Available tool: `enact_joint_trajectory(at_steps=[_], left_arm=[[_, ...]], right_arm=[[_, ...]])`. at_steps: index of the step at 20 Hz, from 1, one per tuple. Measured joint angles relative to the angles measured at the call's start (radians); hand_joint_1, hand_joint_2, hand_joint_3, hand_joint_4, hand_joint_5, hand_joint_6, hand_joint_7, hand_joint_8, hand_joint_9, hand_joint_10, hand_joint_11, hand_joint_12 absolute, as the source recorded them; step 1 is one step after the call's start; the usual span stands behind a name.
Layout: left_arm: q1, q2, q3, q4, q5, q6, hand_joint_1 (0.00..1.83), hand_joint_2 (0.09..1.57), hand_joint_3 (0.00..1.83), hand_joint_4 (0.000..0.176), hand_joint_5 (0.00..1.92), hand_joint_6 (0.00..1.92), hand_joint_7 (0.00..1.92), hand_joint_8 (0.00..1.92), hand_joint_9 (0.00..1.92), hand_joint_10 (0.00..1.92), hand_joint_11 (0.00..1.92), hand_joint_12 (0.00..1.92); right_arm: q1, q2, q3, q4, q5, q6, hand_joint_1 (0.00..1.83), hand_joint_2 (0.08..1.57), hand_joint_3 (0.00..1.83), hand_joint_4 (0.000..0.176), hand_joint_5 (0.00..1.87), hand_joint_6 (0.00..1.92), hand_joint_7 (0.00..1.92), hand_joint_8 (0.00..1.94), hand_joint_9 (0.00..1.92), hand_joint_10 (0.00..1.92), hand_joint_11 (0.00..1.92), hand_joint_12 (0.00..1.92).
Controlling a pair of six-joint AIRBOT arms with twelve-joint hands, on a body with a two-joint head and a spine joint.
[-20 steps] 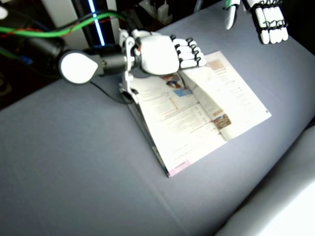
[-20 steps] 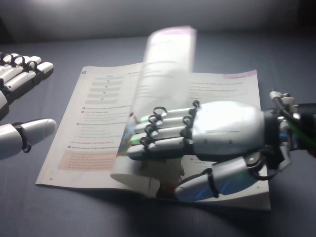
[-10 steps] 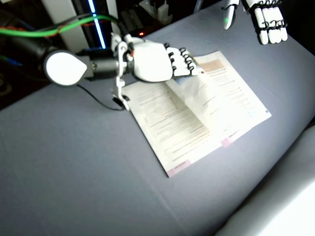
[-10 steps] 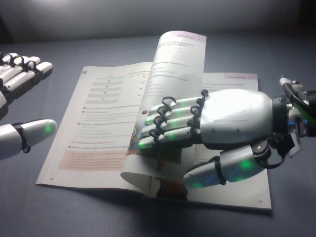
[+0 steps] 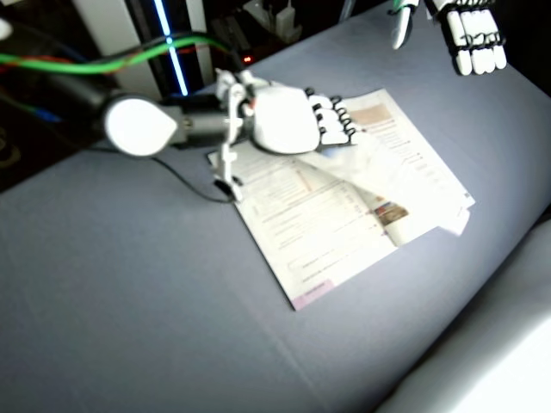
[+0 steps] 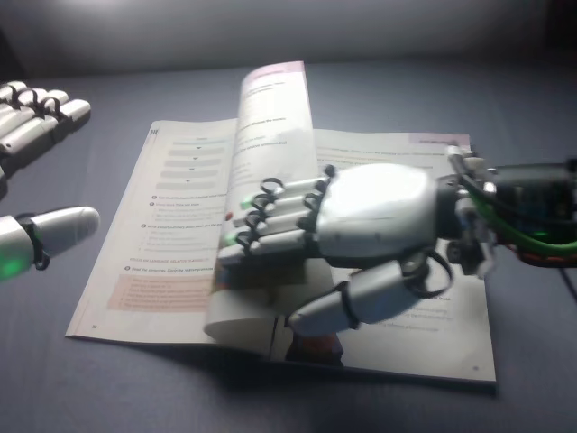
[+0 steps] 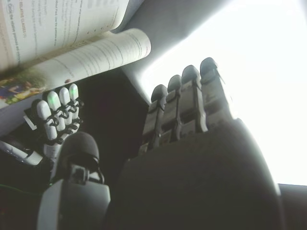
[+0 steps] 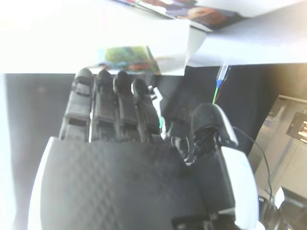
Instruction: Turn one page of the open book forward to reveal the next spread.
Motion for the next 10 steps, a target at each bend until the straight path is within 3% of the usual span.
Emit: enact_joint_trajectory(at_steps=[4, 6, 8, 10], left_arm=[[0.0, 0.011, -0.006, -0.006, -0.042, -0.001, 0.0, 1.23, 0.0, 0.0, 0.06, 0.0, 0.04, 0.0, 0.04, 0.0, 0.0, 0.0], [0.0, 0.012, -0.005, -0.002, -0.069, 0.0, 0.0, 1.23, 0.0, 0.0, 0.09, 0.01, 0.07, 0.01, 0.06, 0.01, 0.05, 0.02], [0.0, 0.013, -0.005, -0.013, -0.088, 0.0, 0.0, 1.21, 0.0, 0.0, 0.09, 0.01, 0.07, 0.01, 0.05, 0.01, 0.06, 0.03], [0.0, 0.017, -0.007, -0.023, -0.117, 0.0, 0.0, 1.3, 0.02, 0.0, 0.08, 0.01, 0.06, 0.0, 0.04, 0.0, 0.0, 0.0]], right_arm=[[0.057, -0.06, 0.049, -0.01, -0.057, -0.044, 0.0, 1.35, 0.0, 0.0, 0.18, 0.0, 0.14, 0.0, 0.11, 0.01, 0.07, 0.03], [0.095, -0.074, 0.055, -0.008, -0.074, -0.079, 0.07, 1.46, 0.01, 0.0, 0.16, 0.0, 0.14, 0.0, 0.12, 0.0, 0.09, 0.05], [0.126, -0.08, 0.056, -0.008, -0.079, -0.095, 0.08, 1.49, 0.02, 0.0, 0.14, 0.0, 0.12, 0.0, 0.1, 0.0, 0.07, 0.04], [0.15, -0.078, 0.047, 0.0, -0.079, -0.097, 0.05, 1.51, 0.0, 0.0, 0.15, 0.0, 0.14, 0.01, 0.12, 0.0, 0.08, 0.05]])
